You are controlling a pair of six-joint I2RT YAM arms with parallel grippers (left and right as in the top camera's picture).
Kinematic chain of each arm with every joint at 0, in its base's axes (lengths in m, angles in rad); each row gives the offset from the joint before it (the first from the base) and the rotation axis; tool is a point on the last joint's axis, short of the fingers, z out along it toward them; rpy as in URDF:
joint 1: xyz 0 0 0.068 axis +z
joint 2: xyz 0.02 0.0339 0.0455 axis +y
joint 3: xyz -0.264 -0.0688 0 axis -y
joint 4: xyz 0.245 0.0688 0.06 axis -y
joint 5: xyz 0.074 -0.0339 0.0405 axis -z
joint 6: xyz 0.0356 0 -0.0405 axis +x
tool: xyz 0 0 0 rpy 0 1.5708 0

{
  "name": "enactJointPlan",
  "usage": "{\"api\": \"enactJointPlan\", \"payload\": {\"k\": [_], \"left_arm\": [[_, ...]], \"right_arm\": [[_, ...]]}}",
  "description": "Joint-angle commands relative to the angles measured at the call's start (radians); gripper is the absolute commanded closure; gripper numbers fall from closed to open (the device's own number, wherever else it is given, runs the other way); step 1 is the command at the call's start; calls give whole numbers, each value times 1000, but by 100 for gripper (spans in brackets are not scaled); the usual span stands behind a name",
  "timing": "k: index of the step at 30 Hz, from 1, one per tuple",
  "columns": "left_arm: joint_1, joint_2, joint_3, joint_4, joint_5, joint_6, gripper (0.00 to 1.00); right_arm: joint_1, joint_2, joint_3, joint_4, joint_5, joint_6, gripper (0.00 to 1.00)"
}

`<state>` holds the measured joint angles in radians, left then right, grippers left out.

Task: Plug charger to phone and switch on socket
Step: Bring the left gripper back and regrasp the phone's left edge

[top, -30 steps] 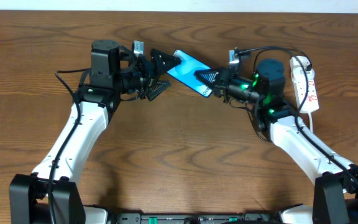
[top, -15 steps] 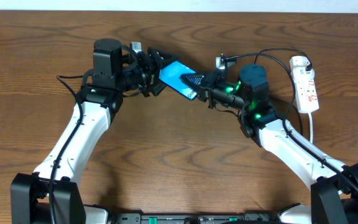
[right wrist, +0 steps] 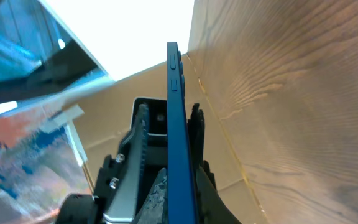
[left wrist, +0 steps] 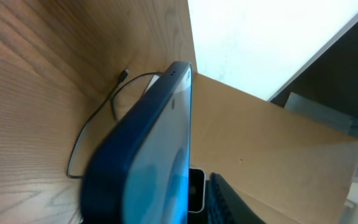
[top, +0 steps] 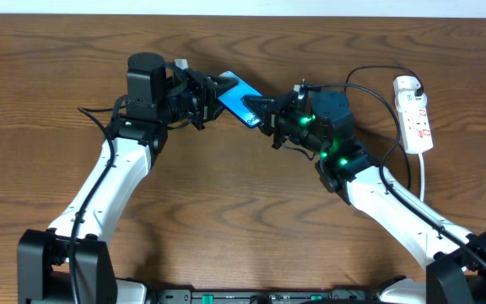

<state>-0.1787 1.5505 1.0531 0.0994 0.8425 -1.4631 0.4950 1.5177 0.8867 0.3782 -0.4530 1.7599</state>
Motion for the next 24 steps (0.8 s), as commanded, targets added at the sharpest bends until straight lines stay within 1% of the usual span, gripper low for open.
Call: {"api": "enactJointPlan", "payload": {"k": [1, 4, 5, 7, 14, 16, 21, 24], "left_arm": [[-5, -21, 23, 30, 35, -17, 76], [-5, -21, 23, 30, 34, -19, 81], [-5, -21, 23, 30, 34, -24, 87], [-5, -21, 23, 30, 34, -43, 92], [-5, -21, 23, 30, 25, -149, 92], [-5, -21, 23, 30, 19, -179, 93], [-5, -21, 23, 30, 1, -196, 93], [-5, -21, 23, 30, -18, -195, 92]], "right_arm": [[14, 21, -16, -41, 66, 43, 99], [17, 21, -16, -44, 66, 42, 99], [18, 21, -16, -48, 64, 43, 99], [19, 21, -16, -51, 58, 42, 99], [24, 21, -16, -69, 59, 42, 97], [24, 21, -16, -78, 58, 42, 91], [24, 21, -16, -92, 58, 24, 80], [24, 21, -16, -92, 58, -29, 76]]}}
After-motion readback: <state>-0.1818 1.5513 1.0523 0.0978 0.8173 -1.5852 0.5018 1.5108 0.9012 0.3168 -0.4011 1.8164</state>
